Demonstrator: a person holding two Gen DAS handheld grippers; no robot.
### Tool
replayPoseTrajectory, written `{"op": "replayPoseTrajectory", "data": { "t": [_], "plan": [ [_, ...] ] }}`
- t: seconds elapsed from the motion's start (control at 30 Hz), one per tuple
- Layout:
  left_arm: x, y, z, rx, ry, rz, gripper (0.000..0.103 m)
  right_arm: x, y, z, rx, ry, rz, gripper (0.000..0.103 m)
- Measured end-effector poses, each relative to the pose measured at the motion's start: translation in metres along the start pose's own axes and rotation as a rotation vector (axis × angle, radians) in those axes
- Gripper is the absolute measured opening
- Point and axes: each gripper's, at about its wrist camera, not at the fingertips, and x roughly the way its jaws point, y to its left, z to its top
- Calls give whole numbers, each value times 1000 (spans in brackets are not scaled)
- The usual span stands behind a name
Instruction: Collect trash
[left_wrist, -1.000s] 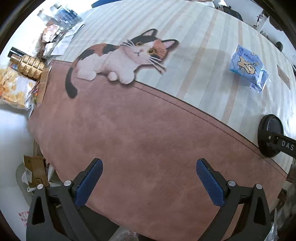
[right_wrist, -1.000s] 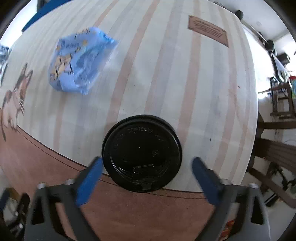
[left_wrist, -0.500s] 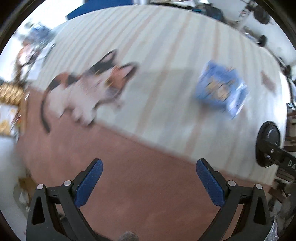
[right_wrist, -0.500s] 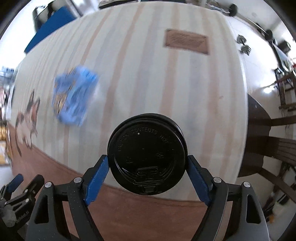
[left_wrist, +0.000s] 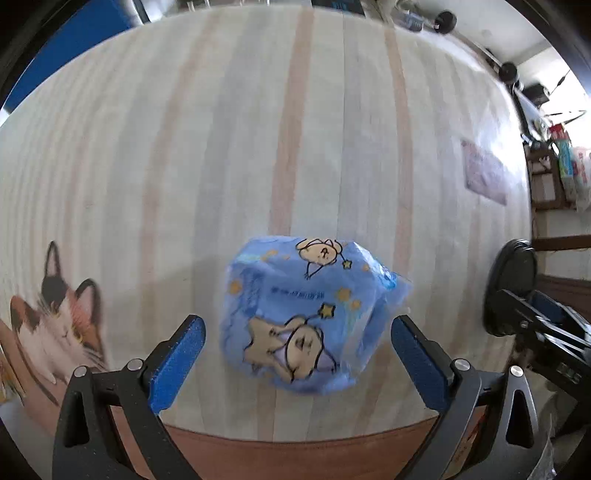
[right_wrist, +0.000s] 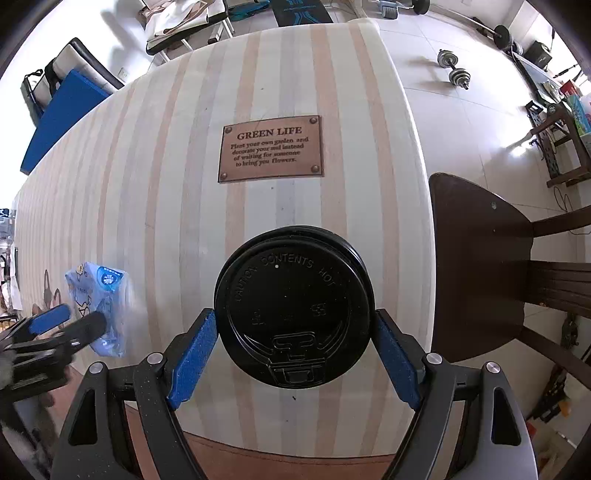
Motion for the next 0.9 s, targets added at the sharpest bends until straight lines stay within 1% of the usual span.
{"op": "replayPoseTrajectory", "data": {
  "t": [0.03, 0.07, 0.1, 0.13, 0.17, 0.27, 0.43, 0.5, 0.53, 0.67, 0.83, 0.9],
  "plan": [
    [3, -2, 1, 0, 0, 3, 102, 1, 1, 1, -1, 1, 1, 85],
    [5, -3, 3, -5, -7, -3, 92, 1, 1, 1, 0, 2, 3, 85],
    [5, -4, 5, -12, -8, -3, 73, 0, 3, 1, 1, 2, 4, 85],
    [5, -4, 5, -17, -10, -9, 66, -1, 6, 1, 3, 0, 4, 85],
    [4, -5, 5, -24, -19, -12, 63, -1, 8, 1, 2, 0, 6, 85],
    [-3, 0, -1, -44, -49, -28, 44, -2, 4, 2, -2, -1, 14, 85],
    [-27, -4, -16, -60, -118, -6, 43, -7, 19, -1, -19, -8, 25, 85],
    [-36, -4, -24, -70, -139, -13, 38, -10, 24, -4, -32, -13, 29, 85],
    [-40, 2, -37, -75, -150, -14, 37, -12, 28, -6, -37, -14, 33, 85],
    [-57, 14, -58, -103, -196, -21, 37, -22, 44, -18, -62, -32, 54, 85],
    [-77, 35, -98, -145, -249, -29, 37, -34, 62, -36, -97, -45, 75, 85],
    [-84, 52, -111, -167, -264, -32, 37, -41, 72, -47, -114, -50, 80, 85]
  ]
}}
